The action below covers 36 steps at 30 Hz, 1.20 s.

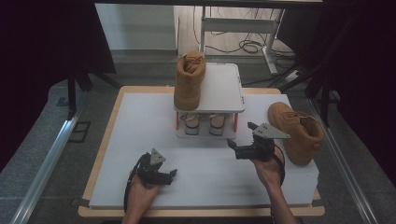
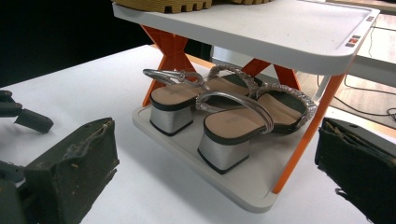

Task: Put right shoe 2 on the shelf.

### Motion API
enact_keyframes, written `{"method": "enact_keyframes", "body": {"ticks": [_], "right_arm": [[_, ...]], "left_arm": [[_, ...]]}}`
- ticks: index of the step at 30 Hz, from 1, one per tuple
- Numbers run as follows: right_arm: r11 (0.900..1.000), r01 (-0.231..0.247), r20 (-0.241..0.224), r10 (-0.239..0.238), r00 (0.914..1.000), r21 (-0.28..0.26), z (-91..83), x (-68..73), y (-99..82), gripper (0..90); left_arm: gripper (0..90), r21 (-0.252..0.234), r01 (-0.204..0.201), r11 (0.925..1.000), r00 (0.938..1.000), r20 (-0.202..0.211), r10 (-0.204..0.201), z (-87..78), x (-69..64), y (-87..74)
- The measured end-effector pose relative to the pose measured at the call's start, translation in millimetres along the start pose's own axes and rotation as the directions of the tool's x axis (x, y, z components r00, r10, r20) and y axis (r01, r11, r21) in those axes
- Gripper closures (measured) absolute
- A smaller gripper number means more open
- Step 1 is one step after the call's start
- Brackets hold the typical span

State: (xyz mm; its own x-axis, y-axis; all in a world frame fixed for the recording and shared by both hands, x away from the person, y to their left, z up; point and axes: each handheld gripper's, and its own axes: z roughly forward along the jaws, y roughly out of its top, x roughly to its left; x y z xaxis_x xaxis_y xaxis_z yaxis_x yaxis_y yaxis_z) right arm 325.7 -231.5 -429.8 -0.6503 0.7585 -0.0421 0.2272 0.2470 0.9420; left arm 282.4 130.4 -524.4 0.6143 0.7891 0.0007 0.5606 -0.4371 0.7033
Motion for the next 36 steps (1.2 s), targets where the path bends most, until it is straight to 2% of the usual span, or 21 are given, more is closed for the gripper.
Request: {"method": "enact_keyframes", "body": {"ticks": [12,15,23,36], "right_arm": [[0.9995,-0.028,0.0,0.028,0.9996,0.016,-10.1,-4.0,-8.6,0.0],[0.9982,-0.044,-0.003,0.044,0.999,0.04,-12.6,-5.3,-10.6,0.0],[0.9971,-0.064,0.005,0.064,0.9979,0.041,-22.2,-9.6,-18.5,0.0],[0.9955,-0.074,0.064,0.071,0.9955,0.058,-45.4,-18.8,-36.2,0.0]], "left_arm": [[13.3,0.0,0.0,1.0,1.0,0.0,0.0,0.0,0.1,0.0],[13.4,0.0,-0.001,1.0,1.0,-0.001,0.001,0.0,0.0,0.0],[13.3,0.0,0.002,1.0,1.0,0.0,-0.002,0.0,-0.2,-0.1],[13.3,0.002,0.0,1.0,1.0,0.001,0.0,-0.1,0.0,-0.1]]}}
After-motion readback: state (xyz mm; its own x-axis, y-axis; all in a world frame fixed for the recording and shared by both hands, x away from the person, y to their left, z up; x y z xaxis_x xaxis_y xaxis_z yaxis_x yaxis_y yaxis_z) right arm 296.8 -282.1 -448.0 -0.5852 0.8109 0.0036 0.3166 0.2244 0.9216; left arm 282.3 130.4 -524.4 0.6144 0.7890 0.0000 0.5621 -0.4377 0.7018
